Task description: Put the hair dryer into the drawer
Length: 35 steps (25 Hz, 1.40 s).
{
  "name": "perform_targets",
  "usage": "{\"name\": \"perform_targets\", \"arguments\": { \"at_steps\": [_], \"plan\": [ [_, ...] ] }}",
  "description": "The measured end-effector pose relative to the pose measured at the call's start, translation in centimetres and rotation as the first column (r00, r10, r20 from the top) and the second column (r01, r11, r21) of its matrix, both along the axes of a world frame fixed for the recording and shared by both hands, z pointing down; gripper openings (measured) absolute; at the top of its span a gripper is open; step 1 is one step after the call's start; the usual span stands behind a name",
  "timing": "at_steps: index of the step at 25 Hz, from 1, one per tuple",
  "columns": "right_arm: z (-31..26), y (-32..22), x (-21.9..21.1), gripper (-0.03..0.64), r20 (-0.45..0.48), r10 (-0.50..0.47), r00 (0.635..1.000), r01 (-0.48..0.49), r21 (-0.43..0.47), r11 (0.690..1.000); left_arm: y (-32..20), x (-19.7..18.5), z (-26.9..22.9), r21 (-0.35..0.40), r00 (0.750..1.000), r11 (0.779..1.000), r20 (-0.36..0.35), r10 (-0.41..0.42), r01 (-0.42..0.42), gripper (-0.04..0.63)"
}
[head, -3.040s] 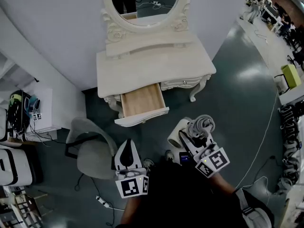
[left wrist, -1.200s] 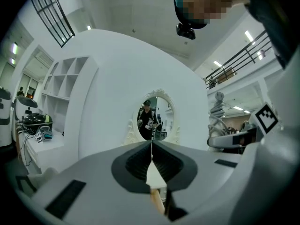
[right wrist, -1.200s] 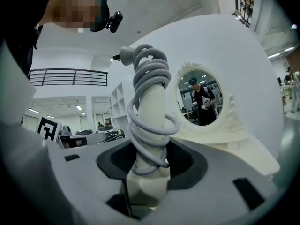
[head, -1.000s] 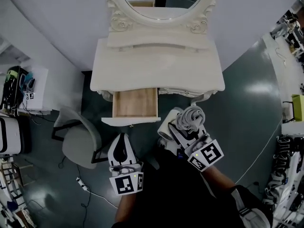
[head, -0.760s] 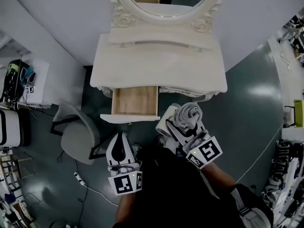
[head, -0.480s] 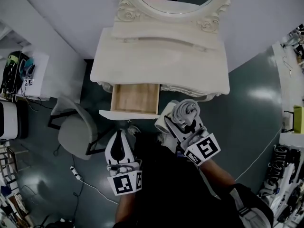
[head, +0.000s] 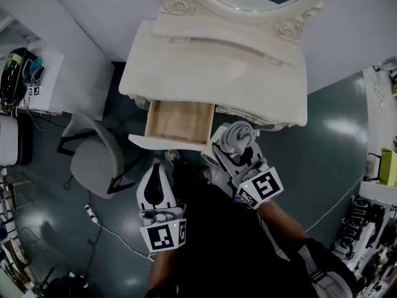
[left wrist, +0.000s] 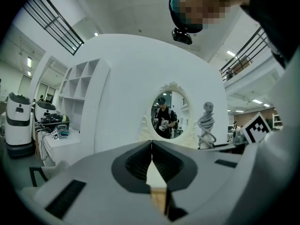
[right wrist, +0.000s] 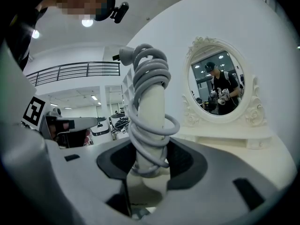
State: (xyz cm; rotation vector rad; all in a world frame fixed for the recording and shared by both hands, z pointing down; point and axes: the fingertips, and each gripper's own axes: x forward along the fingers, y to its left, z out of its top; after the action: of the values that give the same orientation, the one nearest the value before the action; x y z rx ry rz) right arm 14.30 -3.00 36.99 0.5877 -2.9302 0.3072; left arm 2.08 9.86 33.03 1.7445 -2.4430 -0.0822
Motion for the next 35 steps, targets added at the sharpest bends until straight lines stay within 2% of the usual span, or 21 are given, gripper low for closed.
{"name": "perform_targets", "arguments": {
  "at_steps": [19,35],
  "plan": [
    [7.2,-2.6,-6.4,0.195,-0.122,-0.055,0.991,0.054,-0.01,0.998,-3.5,-4.5,3.0,-0.026,0.999,1.0,-0.034,-0.008,0.007,0.025],
    [16.0,-2.8,-11.1,0.195,-0.256,-0.124,0.959,0.112,-0.058,0.992,-5.9,-9.1,6.7,-0.071,0.996,0.997,-0.092,-0.006,0.0,0.025]
  ]
}}
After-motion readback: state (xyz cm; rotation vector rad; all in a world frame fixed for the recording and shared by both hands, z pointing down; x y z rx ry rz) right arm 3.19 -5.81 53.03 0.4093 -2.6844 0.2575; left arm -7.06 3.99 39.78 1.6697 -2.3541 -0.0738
